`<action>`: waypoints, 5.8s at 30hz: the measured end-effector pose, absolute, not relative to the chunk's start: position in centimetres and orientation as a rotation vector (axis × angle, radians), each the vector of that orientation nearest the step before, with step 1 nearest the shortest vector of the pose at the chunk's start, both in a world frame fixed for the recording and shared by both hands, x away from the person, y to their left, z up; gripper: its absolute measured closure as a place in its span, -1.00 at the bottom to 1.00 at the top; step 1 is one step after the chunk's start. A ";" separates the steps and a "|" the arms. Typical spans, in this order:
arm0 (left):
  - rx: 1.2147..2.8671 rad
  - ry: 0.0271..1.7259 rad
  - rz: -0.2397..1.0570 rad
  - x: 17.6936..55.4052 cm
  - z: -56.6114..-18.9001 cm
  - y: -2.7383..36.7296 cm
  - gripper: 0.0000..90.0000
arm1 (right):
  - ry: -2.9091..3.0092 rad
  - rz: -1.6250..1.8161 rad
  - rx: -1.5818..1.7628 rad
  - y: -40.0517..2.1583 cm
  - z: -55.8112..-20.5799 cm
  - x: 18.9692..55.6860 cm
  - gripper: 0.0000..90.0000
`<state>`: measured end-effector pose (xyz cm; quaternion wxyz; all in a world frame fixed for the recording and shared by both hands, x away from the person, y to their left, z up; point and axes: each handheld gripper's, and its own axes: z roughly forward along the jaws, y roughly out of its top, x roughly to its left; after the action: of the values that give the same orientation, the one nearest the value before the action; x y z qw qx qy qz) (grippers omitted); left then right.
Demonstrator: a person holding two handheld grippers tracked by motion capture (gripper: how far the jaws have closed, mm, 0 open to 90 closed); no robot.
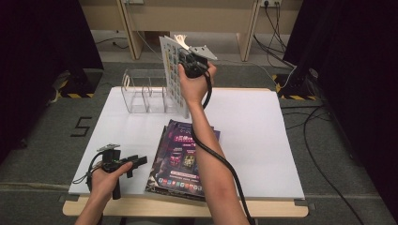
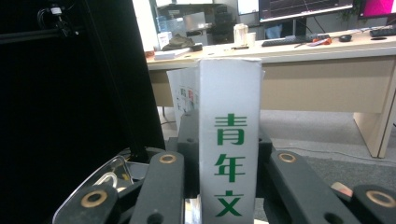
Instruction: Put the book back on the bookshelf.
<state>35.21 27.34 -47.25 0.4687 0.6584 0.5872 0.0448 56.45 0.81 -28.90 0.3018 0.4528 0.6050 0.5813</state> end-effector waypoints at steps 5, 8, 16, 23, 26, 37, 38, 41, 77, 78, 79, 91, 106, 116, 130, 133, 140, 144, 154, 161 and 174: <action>1.615 1.440 0.109 35.2 -47.3 27.3 0.01 | 1.603 1.541 1.207 0.9 -28.9 56.8 0.65; 1.616 1.441 0.108 35.2 -47.4 27.3 0.01 | 1.604 1.538 1.206 1.0 -28.9 56.9 0.65; 1.612 1.439 0.108 35.2 -47.3 27.4 0.01 | 1.596 1.538 1.212 1.3 -29.1 57.3 0.65; 1.611 1.442 0.110 35.2 -47.3 27.5 0.01 | 1.587 1.541 1.220 1.5 -28.9 57.9 0.65; 1.610 1.439 0.111 35.2 -47.3 27.5 0.01 | 1.581 1.540 1.224 1.6 -28.9 58.1 0.65; 1.616 1.436 0.106 35.2 -47.4 27.3 0.01 | 1.579 1.532 1.240 2.2 -29.4 58.7 0.65; 1.616 1.436 0.106 35.2 -47.4 27.3 0.01 | 1.579 1.532 1.240 2.2 -29.4 58.7 0.65; 1.618 1.437 0.105 35.3 -47.4 27.3 0.01 | 1.582 1.526 1.234 2.3 -29.5 58.9 0.65; 1.640 1.430 0.099 35.1 -47.7 26.7 0.01 | 1.747 1.421 1.254 1.2 -32.4 54.9 0.60; 1.642 1.429 0.099 35.1 -47.7 26.7 0.01 | 1.755 1.429 1.262 1.1 -32.4 54.8 0.60; 1.642 1.428 0.098 35.1 -47.7 26.7 0.01 | 1.754 1.438 1.261 1.1 -32.4 54.8 0.60; 1.641 1.429 0.099 35.1 -47.6 26.8 0.01 | 1.761 1.417 1.250 1.3 -31.5 55.2 0.51; 1.645 1.431 0.089 35.1 -47.9 26.6 0.01 | 1.785 1.400 1.277 1.5 -31.2 55.6 0.59; 1.645 1.431 0.078 35.2 -48.0 26.5 0.01 | 1.822 1.360 1.304 1.5 -30.8 55.9 0.64; 1.641 1.433 0.075 35.3 -48.1 26.7 0.02 | 1.750 1.427 1.245 1.7 -31.1 55.8 0.65; 1.638 1.437 0.078 35.3 -48.1 26.7 0.02 | 1.738 1.423 1.228 1.8 -30.8 55.9 0.65; 1.633 1.436 0.078 35.3 -48.0 26.8 0.02 | 1.693 1.426 1.233 2.3 -30.6 56.4 0.65; 1.631 1.439 0.074 35.3 -48.1 26.9 0.02 | 1.660 1.431 1.251 2.4 -30.8 56.8 0.65; 1.627 1.436 0.080 35.3 -47.9 27.2 0.02 | 1.635 1.439 1.253 2.9 -30.7 57.9 0.65; 1.624 1.435 0.081 35.4 -47.9 27.3 0.02 | 1.598 1.450 1.227 3.2 -30.4 58.3 0.65; 1.618 1.429 0.076 35.3 -47.9 27.4 0.02 | 1.583 1.427 1.211 4.2 -31.5 58.5 0.65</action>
<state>35.35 27.37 -47.88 0.4712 0.6607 0.5835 0.0311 58.50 4.22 -31.48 0.3382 0.4647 0.6078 0.5479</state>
